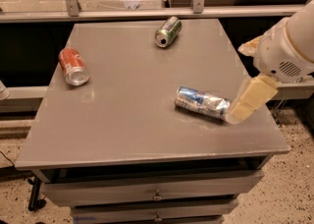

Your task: Move redbull can near green can

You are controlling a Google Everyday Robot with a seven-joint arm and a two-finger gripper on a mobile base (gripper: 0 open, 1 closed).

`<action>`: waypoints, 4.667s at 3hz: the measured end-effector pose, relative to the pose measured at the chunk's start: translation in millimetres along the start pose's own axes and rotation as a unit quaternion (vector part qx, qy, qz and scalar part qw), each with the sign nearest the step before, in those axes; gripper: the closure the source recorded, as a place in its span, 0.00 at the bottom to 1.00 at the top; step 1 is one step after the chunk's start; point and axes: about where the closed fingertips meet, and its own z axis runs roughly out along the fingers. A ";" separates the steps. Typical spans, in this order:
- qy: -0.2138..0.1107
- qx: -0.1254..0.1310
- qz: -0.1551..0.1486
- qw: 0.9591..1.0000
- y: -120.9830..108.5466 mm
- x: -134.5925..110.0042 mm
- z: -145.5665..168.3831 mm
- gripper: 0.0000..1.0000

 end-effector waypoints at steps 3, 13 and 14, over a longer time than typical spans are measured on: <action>-0.049 -0.044 0.079 0.995 -7.9 4.8 104.6 0.17; -0.077 0.121 0.081 0.986 -232.8 -52.1 130.5 1.00; -0.069 0.119 0.063 0.988 -243.0 -64.5 149.4 0.82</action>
Offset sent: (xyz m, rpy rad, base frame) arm 0.0588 0.0292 -0.1098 0.2057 0.1210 -0.1134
